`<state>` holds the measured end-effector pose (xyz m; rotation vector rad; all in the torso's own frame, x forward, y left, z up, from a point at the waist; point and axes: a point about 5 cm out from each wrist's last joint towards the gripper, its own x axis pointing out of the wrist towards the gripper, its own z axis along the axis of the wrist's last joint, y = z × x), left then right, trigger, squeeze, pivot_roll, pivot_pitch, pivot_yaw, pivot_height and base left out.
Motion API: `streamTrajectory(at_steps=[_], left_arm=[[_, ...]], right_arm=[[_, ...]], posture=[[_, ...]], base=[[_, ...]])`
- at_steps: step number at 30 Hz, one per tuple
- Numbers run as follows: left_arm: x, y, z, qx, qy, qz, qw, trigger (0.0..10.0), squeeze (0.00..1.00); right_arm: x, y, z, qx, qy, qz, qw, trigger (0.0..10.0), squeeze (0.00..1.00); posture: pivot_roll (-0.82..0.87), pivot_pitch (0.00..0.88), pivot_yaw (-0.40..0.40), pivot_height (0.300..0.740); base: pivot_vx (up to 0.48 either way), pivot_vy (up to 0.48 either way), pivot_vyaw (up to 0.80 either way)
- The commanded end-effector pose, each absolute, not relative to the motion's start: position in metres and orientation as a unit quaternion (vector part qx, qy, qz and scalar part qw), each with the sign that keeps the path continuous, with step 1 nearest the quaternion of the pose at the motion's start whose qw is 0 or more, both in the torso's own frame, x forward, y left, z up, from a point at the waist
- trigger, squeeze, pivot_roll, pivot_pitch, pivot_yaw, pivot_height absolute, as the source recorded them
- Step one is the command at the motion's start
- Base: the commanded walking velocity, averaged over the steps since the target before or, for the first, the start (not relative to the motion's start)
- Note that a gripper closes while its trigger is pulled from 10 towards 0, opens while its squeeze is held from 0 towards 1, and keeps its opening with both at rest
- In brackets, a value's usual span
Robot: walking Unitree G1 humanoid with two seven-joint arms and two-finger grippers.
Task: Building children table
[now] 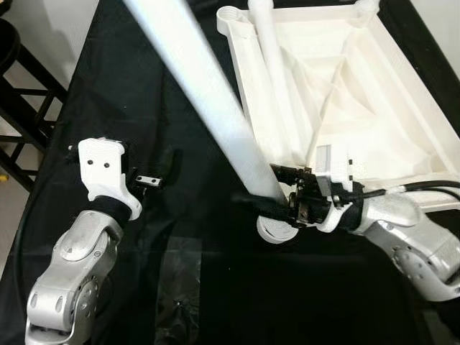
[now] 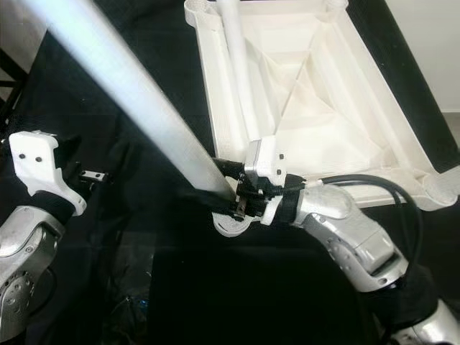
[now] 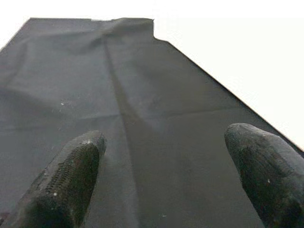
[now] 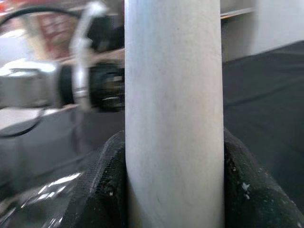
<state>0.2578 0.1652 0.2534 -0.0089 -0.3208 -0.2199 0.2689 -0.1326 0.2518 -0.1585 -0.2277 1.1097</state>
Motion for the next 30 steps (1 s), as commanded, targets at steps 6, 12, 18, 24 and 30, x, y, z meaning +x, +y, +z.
streamTrajectory(at_steps=[6, 12, 18, 24, 30], left_arm=[[0.260, 0.167, 0.249, 0.002, -0.152, -0.114, 0.982, 10.0, 0.00], [0.263, 0.169, 0.253, 0.003, -0.160, -0.114, 0.981, 10.0, 0.00], [0.270, 0.177, 0.273, -0.023, -0.188, -0.127, 0.974, 10.0, 0.00], [0.272, 0.177, 0.284, -0.051, -0.201, -0.161, 0.965, 10.0, 0.00], [0.269, 0.164, 0.311, -0.142, -0.231, -0.291, 0.918, 10.0, 0.44]], right_arm=[[0.275, -0.149, 0.222, -0.054, -0.027, 0.470, 0.881, 10.0, 0.00], [0.278, -0.151, 0.253, 0.001, -0.090, 0.468, 0.879, 10.0, 0.00], [0.280, -0.154, 0.284, 0.051, -0.162, 0.483, 0.859, 10.0, 0.00], [0.282, -0.157, 0.292, 0.055, -0.179, 0.483, 0.855, 10.0, 0.00], [0.285, -0.155, 0.300, 0.034, -0.195, 0.494, 0.846, 10.0, 0.00]], posture=[[0.01, 0.354, 0.013, 0.740], [0.02, 0.333, 0.011, 0.740], [0.03, 0.298, 0.012, 0.740], [0.03, 0.274, 0.019, 0.740], [0.03, 0.249, 0.017, 0.740]], base=[[0.000, 0.000, 0.00], [0.000, 0.000, 0.00], [0.000, 0.000, 0.00], [0.000, 0.000, 0.00], [0.000, 0.000, 0.00]])
